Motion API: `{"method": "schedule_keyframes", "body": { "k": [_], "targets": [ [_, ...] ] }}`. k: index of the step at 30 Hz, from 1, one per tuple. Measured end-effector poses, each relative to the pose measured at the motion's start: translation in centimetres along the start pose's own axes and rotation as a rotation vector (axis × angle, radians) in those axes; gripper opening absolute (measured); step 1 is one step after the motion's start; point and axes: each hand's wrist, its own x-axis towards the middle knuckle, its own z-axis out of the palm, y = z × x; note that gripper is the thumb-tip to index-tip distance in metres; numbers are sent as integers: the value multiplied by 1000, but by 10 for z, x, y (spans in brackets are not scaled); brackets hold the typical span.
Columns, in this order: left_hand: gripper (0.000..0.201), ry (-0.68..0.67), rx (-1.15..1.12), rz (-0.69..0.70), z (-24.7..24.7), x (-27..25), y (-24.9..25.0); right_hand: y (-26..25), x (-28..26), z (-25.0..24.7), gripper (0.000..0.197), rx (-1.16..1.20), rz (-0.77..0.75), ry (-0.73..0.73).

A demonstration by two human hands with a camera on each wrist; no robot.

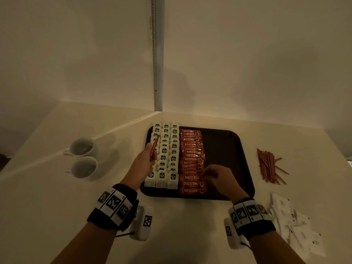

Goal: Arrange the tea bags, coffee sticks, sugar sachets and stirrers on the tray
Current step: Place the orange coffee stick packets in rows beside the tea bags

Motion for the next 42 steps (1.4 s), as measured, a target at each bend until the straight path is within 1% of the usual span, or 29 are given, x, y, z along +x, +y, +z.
{"method": "schedule_keyframes", "body": {
  "k": [4, 9, 16, 18, 19, 21, 24, 28, 30, 32, 33, 34, 37, 40, 42],
  "targets": [
    [44, 29, 13, -12, -5, 0, -2, 21, -10, 19, 25, 21, 63, -3],
    [41, 39, 21, -2, -8, -2, -3, 34, -13, 36, 15, 13, 95, -9],
    [36, 63, 84, 31, -11, -2, -6, 39, -9, 41, 14, -30, 96, 76],
    [35, 63, 137, 48, -11, -3, -6, 39, -8, 41, 17, -11, 97, 94],
    [36, 68, 149, 51, -11, -2, -7, 39, -8, 41, 18, -10, 98, 93],
    [36, 78, 130, 26, -12, 1, -8, 39, -7, 41, 14, -37, 105, 68],
    [34, 45, 143, 4, -12, 3, -12, 40, -6, 41, 11, -73, 115, 42],
    [26, -51, 134, 45, -10, -4, -11, 41, -4, 41, 14, -96, 125, 52],
    [14, -107, 213, 81, -9, -6, -9, 40, -5, 39, 12, -106, 124, 69],
    [8, -103, 284, 133, -9, -5, -8, 34, -3, 36, 10, -110, 104, 110],
    [9, -88, 278, 148, -9, -4, -6, 26, -1, 32, 10, -71, 88, 130],
    [10, -72, 259, 160, -9, -3, -4, 14, 0, 27, 11, 15, 64, 146],
    [11, -61, 240, 230, -5, -3, 6, -35, 5, 10, 15, 341, -69, 134],
    [16, -68, 250, 320, 1, -4, 18, -77, 10, 1, 25, 491, -226, 23],
    [17, -64, 232, 370, 6, -6, 26, -92, 13, 0, 23, 528, -284, -18]
  ]
}}
